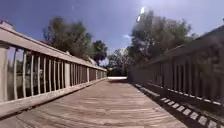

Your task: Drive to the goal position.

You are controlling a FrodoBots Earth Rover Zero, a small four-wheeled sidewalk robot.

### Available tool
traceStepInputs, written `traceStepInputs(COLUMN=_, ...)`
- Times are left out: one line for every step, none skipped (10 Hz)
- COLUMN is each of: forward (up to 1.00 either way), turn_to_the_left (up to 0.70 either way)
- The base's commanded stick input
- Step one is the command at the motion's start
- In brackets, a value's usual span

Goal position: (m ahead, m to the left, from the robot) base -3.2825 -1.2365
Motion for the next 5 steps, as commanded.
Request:
traceStepInputs(forward=0.00, turn_to_the_left=0.00)
traceStepInputs(forward=0.00, turn_to_the_left=0.00)
traceStepInputs(forward=0.00, turn_to_the_left=0.00)
traceStepInputs(forward=0.00, turn_to_the_left=0.00)
traceStepInputs(forward=0.00, turn_to_the_left=0.00)
